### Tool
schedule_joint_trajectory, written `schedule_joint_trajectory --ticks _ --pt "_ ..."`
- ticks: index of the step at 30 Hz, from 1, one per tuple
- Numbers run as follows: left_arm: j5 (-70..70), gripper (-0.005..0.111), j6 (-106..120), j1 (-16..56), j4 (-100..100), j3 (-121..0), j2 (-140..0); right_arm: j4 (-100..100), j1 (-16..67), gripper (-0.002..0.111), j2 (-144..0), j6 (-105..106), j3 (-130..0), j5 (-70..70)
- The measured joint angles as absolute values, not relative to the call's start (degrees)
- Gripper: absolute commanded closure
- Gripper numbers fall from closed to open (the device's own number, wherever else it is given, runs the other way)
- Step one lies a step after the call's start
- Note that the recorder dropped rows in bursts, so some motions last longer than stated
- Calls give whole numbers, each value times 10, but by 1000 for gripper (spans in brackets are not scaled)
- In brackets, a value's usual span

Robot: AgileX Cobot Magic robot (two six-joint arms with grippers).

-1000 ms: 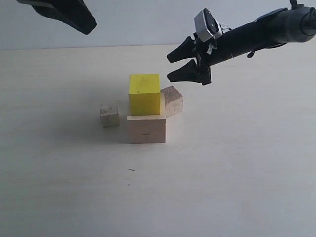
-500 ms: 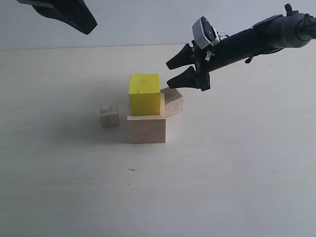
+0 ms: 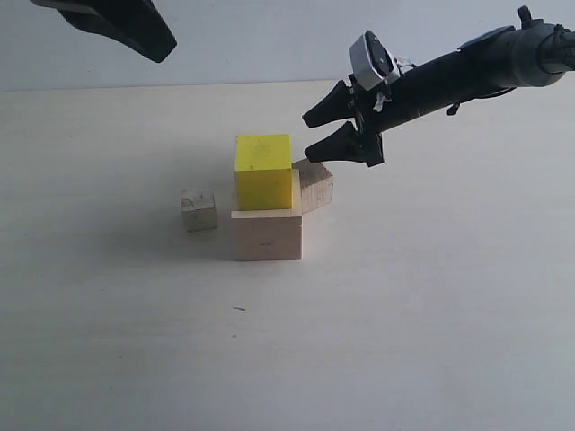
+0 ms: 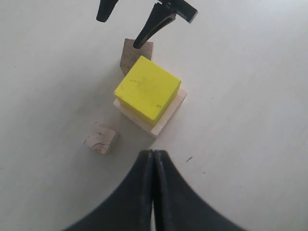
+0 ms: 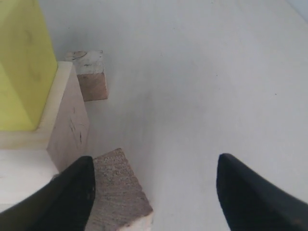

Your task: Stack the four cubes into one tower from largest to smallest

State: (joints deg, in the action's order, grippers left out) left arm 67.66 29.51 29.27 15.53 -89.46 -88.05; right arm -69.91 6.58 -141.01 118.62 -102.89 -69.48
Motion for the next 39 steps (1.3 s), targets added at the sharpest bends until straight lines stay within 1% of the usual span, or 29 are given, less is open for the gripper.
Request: schedule_joint_trajectory --ticks 17,22,27,30,35,39 --pt "677 107 297 293 155 -895 -881 -632 66 41 -1410 1147 -1029 -682" --pt "677 107 297 293 155 -895 -881 -616 66 41 -1408 1113 -1030 -669" --pt "677 107 297 293 155 -895 -881 -585 63 41 -1399 1034 -1033 -624" --pt "677 107 297 293 155 -895 -881 -585 47 41 -1397 1021 -1033 -608" --pt "675 107 297 293 155 -895 -881 -569 -11 41 -1386 1010 -1033 -585" --pt "672 107 297 293 155 -895 -881 -546 -33 41 -1374 1021 -1033 -600"
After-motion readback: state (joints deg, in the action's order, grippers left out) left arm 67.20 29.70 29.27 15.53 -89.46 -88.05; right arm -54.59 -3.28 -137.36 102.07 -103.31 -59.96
